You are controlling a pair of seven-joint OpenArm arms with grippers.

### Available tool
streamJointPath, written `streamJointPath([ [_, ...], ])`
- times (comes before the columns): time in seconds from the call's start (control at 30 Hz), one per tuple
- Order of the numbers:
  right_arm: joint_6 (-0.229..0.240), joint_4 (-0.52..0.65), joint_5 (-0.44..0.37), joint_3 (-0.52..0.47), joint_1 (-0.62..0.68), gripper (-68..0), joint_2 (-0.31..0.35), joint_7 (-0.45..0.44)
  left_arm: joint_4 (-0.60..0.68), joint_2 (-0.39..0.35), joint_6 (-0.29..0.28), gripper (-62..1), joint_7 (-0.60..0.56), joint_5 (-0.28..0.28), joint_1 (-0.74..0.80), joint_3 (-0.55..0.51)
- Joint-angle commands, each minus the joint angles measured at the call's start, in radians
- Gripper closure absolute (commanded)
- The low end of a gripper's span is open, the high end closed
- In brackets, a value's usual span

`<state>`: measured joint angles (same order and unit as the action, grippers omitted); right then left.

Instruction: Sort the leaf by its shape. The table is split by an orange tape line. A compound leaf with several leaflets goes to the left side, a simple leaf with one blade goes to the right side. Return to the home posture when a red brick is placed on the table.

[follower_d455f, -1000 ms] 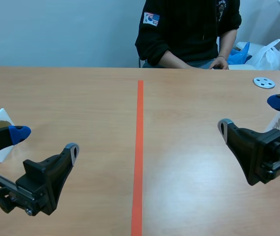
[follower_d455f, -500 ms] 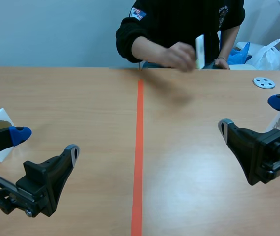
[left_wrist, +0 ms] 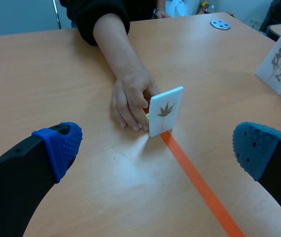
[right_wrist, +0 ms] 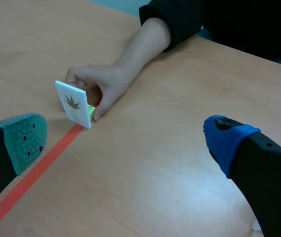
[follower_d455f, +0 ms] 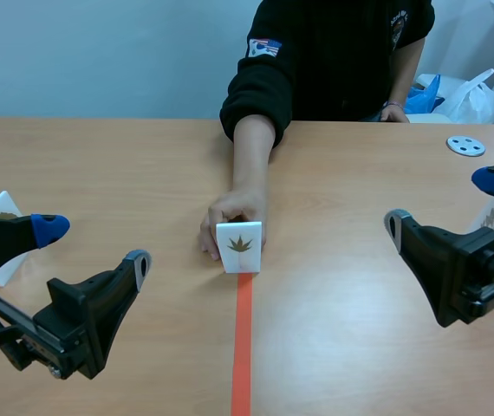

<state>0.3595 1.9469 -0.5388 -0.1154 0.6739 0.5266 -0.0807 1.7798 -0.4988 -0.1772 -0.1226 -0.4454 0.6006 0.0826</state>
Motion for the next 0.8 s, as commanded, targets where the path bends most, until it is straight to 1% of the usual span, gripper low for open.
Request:
streamJointPath([
  [0.0, 0.000, 0.002, -0.007, -0.002, -0.012, -67.9, 0.010, -0.018, 0.006, 0.002, -0.003, -62.3, -0.011, -0.005, -0.003, -0.004],
  [0.13, 0.000, 0.002, -0.007, -0.002, -0.012, -67.9, 0.010, -0.018, 0.006, 0.002, -0.014, -62.3, -0.011, -0.001, -0.003, -0.004],
  [0.27, 0.000, 0.002, -0.007, -0.002, -0.012, -67.9, 0.010, -0.018, 0.005, 0.002, -0.074, -62.3, -0.007, 0.065, -0.008, -0.004],
  [0.33, 0.000, 0.000, -0.007, -0.002, -0.012, -67.9, 0.010, -0.019, -0.004, 0.002, -0.081, -62.3, -0.007, 0.083, -0.025, 0.004],
  [0.4, 0.000, -0.005, -0.007, -0.002, -0.012, -67.9, 0.010, -0.019, -0.027, 0.003, -0.081, -62.3, -0.007, 0.116, -0.056, 0.019],
  [0.53, 0.000, -0.011, -0.007, -0.002, -0.012, -67.9, 0.010, -0.019, -0.102, 0.006, -0.081, -62.3, -0.008, 0.160, -0.142, 0.072],
  [0.67, 0.000, -0.011, -0.007, -0.002, -0.012, -67.9, 0.010, -0.019, -0.204, 0.028, -0.081, -62.3, -0.019, 0.200, -0.236, 0.126],
  [0.77, 0.000, -0.011, -0.007, -0.002, -0.013, -67.9, 0.010, -0.019, -0.290, 0.059, -0.080, -62.3, -0.020, 0.211, -0.315, 0.166],
])
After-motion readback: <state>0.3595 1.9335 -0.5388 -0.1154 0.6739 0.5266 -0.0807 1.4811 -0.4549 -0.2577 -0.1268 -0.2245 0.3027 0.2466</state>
